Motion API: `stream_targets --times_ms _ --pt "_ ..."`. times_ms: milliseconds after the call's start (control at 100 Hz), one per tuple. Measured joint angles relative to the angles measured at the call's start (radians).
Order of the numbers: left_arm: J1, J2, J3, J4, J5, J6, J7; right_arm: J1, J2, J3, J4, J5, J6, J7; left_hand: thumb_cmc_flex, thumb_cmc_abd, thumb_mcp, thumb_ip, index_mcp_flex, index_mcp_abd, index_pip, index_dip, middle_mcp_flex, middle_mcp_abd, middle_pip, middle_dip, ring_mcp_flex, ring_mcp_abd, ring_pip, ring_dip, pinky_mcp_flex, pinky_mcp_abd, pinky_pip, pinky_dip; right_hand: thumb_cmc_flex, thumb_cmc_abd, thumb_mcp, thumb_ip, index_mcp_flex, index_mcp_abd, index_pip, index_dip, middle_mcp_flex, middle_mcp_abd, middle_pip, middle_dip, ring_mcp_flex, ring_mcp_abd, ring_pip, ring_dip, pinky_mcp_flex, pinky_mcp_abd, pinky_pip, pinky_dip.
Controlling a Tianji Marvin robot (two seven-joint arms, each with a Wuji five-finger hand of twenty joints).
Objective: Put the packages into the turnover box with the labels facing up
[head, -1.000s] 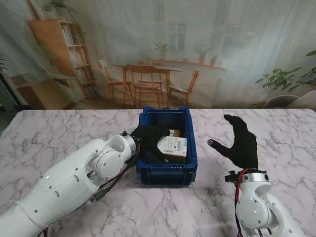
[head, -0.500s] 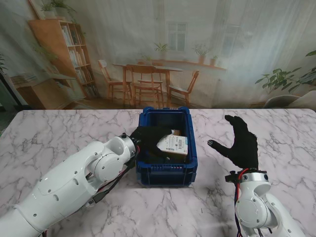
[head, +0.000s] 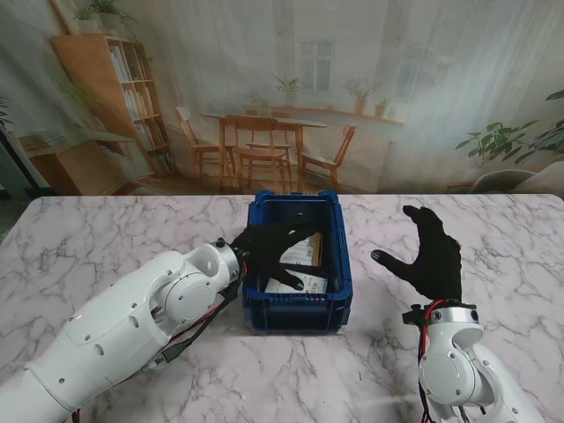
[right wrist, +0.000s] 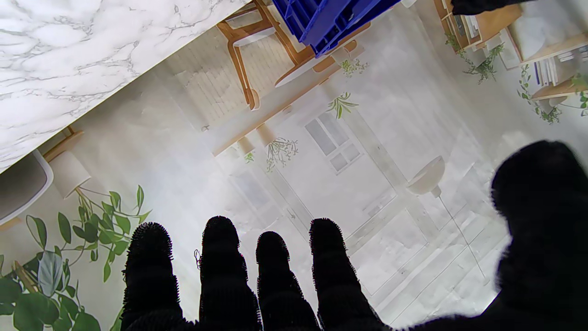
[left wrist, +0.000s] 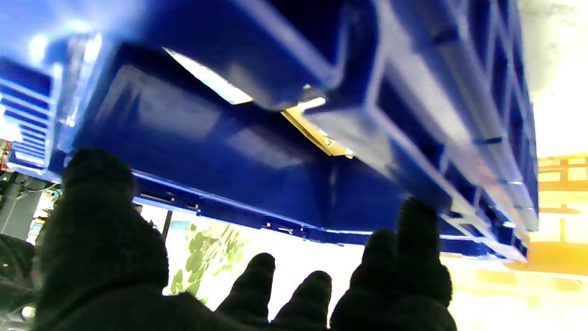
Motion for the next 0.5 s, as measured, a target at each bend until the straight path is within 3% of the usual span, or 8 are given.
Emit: stream_targets --times_ms 230,340,500 --pt "0.03 0.0 -0.044 -0.032 0.014 -0.004 0.007 0.0 0.0 0.001 0.0 0.004 0.0 0.004 0.0 0.012 0.0 0.0 0.0 0.0 0.0 -0.003 0.0 -0.006 0.0 0.003 0.0 0.0 0.0 -0.009 -0.006 0.0 -0.012 -0.002 0.0 0.0 0.0 0.0 0.0 0.0 0.0 0.0 0.0 0.0 0.0 0.0 0.0 0.0 0.0 0.0 0.0 0.0 -0.008 0.005" --pt "0.049 0.0 -0.075 -0.055 0.023 -0.006 0.015 0.0 0.0 0.002 -0.003 0.009 0.0 0.01 0.005 0.054 -0.001 0.0 0.006 0.0 0.006 -0.003 0.025 -0.006 0.002 0.047 0.002 -0.004 0.0 -0.01 -0.006 0.001 -0.012 -0.002 0.0 0.0 0.0 0.0 0.0 0.0 0.0 0.0 0.0 0.0 0.0 0.0 0.0 0.0 0.0 0.0 0.0 0.0 -0.008 0.009" --pt "0.096 -0.003 -0.148 -0.106 0.055 -0.012 0.064 0.0 0.001 0.006 -0.015 0.016 -0.001 0.038 0.106 0.182 0.001 0.0 0.205 0.008 0.128 0.074 0.255 -0.022 0.102 0.2 0.087 -0.06 0.013 0.031 -0.02 0.0 0.035 0.013 0.0 0.0 0.0 0.0 0.0 0.0 0.0 0.0 0.0 0.0 0.0 0.0 0.0 0.0 0.0 0.0 0.008 0.0 -0.008 0.014"
